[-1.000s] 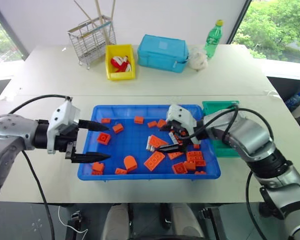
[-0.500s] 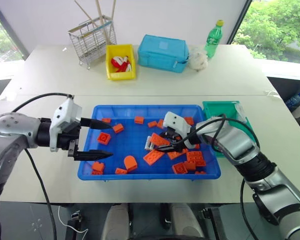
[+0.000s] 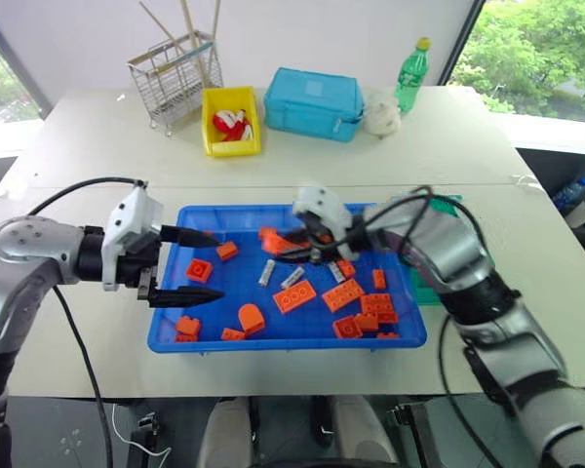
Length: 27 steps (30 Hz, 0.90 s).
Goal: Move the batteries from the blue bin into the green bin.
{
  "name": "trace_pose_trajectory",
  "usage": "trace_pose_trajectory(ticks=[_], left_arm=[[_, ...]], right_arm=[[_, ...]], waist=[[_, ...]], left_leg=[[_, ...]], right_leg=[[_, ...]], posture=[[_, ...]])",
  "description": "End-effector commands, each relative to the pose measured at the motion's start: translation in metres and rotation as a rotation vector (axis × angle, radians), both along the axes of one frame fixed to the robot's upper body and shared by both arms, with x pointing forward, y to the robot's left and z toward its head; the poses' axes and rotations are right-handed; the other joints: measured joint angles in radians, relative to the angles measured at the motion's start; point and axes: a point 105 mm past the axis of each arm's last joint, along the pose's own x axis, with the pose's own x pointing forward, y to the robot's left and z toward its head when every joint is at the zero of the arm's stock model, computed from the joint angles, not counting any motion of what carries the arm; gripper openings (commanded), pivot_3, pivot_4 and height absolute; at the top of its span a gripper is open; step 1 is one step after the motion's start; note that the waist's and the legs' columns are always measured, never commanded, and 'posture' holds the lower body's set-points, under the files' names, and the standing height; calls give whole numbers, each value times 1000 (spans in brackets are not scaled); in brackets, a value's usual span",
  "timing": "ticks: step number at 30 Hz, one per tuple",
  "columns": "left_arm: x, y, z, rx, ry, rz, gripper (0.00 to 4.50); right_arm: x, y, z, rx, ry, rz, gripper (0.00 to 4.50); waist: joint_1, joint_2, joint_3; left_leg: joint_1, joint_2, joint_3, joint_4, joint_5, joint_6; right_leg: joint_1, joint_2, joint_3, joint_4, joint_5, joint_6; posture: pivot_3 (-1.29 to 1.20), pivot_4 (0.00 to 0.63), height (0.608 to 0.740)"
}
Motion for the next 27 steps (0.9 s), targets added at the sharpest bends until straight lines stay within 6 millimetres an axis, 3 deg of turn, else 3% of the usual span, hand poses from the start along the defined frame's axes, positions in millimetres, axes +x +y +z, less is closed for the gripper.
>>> trace_pose_trajectory(ticks=[1, 4, 5, 9, 12, 17, 27], left_arm=[[1, -2, 4, 0, -36, -7, 4500], [1, -1, 4, 0, -39, 3, 4500], [0, 0, 4, 0, -40, 9, 4500], [-3, 6, 4, 0, -40, 40, 4500], [-6, 10, 2, 2, -34, 58, 4500], [-9, 13, 0, 1, -27, 68, 4500], [-3, 10, 1, -5, -29, 52, 4500]], right_arm=[[-1, 31, -2, -5, -40, 75, 1107], [-5, 56, -12, -22, -36, 129, 1107], [-7, 64, -15, -28, -35, 148, 2168], [-8, 79, -23, -71, -86, 183, 4149], [-6, 75, -20, -74, -94, 174, 4149], [2, 50, -22, -104, -104, 99, 4149], [11, 22, -41, -126, -60, -57, 4149]], waist=[[5, 0, 0], [10, 0, 0], [9, -1, 0], [4, -1, 0], [6, -1, 0], [7, -1, 0], [3, -1, 0]], left_leg=[[0, 0, 0, 0, 0, 0], [-1, 0, 0, 0, 0, 0], [-1, -1, 0, 0, 0, 0], [-1, -1, 1, 1, 0, 0], [-1, 0, 0, 1, 0, 0], [-1, -1, 0, 1, 0, 0], [-1, 0, 0, 0, 0, 0]], right_leg=[[0, 0, -1, 0, 0, 0], [0, -1, -1, 1, 0, 0], [0, -2, -1, 1, 0, 0], [0, -2, -1, 0, 0, 0], [0, -2, -2, 1, 0, 0], [0, -3, -2, 1, -2, -3], [0, -2, -2, 1, -1, -2]], posture=[[0, 150, 736], [0, 150, 736], [0, 150, 736], [0, 150, 736], [0, 150, 736], [0, 150, 736], [0, 150, 736]])
